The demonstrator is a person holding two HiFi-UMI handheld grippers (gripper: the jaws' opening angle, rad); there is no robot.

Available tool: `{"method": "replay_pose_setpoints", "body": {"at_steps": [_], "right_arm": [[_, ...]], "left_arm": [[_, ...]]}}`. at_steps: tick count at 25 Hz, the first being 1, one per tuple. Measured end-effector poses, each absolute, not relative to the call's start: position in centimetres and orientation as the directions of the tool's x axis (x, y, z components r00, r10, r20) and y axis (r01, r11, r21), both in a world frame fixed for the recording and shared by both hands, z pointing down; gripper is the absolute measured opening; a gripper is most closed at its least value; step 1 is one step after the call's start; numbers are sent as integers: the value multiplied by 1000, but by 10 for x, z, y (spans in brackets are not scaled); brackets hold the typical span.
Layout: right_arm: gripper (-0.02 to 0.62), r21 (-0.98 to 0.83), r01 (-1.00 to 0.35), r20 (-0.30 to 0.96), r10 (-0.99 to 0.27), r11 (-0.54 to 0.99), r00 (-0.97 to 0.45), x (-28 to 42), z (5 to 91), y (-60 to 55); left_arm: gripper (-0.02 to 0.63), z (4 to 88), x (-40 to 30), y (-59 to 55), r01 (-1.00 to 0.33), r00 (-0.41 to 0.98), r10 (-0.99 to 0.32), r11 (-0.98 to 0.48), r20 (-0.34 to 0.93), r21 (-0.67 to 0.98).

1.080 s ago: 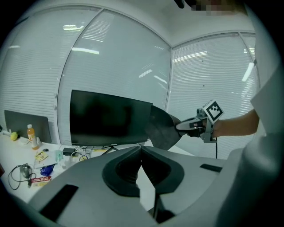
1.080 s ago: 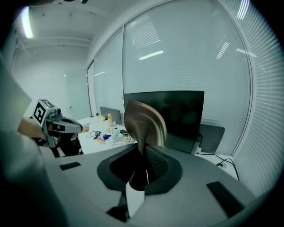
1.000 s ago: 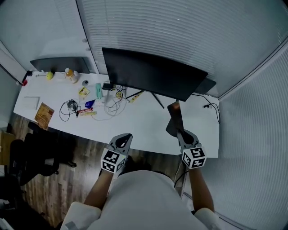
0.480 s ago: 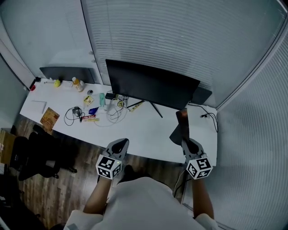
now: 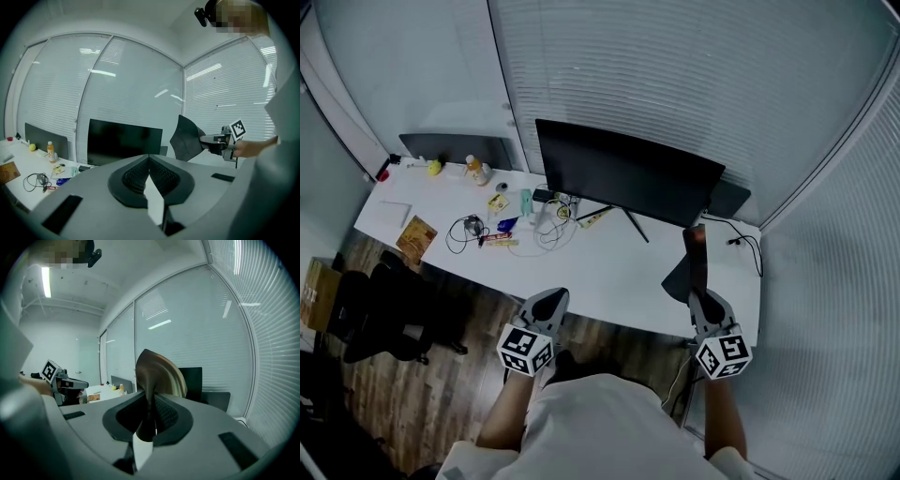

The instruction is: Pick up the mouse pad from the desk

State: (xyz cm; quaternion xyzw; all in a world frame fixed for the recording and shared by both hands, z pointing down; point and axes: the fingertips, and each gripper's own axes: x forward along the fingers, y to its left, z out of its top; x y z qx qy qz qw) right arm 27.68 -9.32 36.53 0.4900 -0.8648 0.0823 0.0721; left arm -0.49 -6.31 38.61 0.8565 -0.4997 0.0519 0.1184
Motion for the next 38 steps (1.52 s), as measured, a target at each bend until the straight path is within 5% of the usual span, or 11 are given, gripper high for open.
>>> {"method": "replay_pose_setpoints", "body": {"at_steps": [16,38], "right_arm": [[51,-12,-927,159,-914,375,-372,247,340,-66],[51,-12,-928,160,-915,374,-370,232,339,-81]], "left_arm": [[15,364,-73,-63,-844,536,-824,-523,186,116],[17,367,-87,-84,-838,546,-820,-530,173,132]]}}
